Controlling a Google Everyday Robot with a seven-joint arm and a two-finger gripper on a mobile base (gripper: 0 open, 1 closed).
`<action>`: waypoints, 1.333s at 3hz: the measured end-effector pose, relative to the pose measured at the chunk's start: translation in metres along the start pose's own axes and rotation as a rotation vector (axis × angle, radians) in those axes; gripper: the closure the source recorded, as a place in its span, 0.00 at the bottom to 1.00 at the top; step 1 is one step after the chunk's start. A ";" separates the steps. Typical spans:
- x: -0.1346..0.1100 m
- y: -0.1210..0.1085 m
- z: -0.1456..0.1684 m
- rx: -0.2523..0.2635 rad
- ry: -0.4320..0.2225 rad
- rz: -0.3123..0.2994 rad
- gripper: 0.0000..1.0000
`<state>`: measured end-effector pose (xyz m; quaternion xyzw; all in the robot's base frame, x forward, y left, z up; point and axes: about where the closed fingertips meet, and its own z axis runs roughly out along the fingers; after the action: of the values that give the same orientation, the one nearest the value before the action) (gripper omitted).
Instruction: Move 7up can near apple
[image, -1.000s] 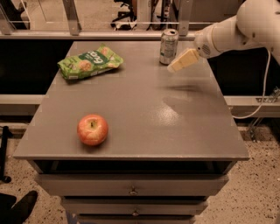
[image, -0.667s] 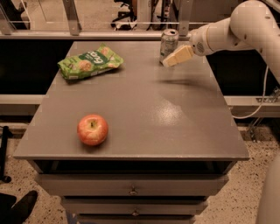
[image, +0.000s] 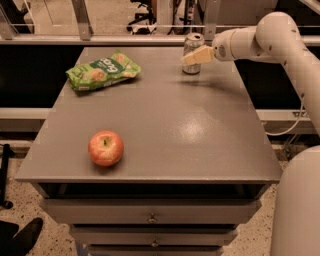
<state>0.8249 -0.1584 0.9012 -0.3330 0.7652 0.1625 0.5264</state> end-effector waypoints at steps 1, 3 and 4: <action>-0.003 -0.003 0.010 -0.002 -0.045 0.039 0.25; -0.013 0.021 0.018 -0.067 -0.103 0.050 0.71; -0.026 0.057 0.006 -0.164 -0.143 0.025 0.94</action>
Offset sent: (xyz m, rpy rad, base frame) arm 0.0149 0.0176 0.0031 0.1439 -0.0374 0.0025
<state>0.7960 -0.1051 0.9166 -0.3529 0.7138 0.2545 0.5488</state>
